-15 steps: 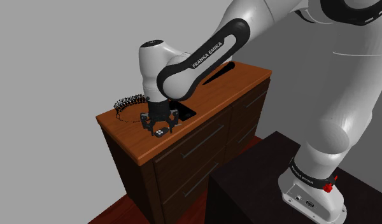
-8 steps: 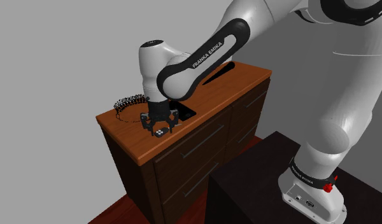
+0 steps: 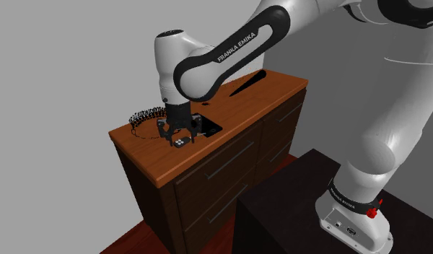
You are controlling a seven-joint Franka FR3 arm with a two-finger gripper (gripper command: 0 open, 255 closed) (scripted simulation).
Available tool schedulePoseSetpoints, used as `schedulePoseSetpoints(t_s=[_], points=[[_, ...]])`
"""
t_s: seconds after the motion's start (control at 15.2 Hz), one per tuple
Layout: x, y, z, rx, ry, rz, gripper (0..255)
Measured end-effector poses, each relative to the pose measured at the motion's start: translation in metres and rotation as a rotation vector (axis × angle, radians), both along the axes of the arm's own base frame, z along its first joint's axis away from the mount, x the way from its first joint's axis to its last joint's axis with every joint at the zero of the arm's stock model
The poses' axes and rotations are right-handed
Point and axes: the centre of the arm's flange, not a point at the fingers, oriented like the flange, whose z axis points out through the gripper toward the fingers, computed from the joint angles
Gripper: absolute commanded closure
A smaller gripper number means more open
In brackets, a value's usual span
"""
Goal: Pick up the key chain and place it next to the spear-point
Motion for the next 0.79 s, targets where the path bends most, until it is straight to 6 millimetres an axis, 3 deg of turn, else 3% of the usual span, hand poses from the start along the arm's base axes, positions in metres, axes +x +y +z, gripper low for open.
schedulePoseSetpoints(t_s=[0.79], points=[[0.000,-0.001,0.064,0.000,0.000,0.000,255]])
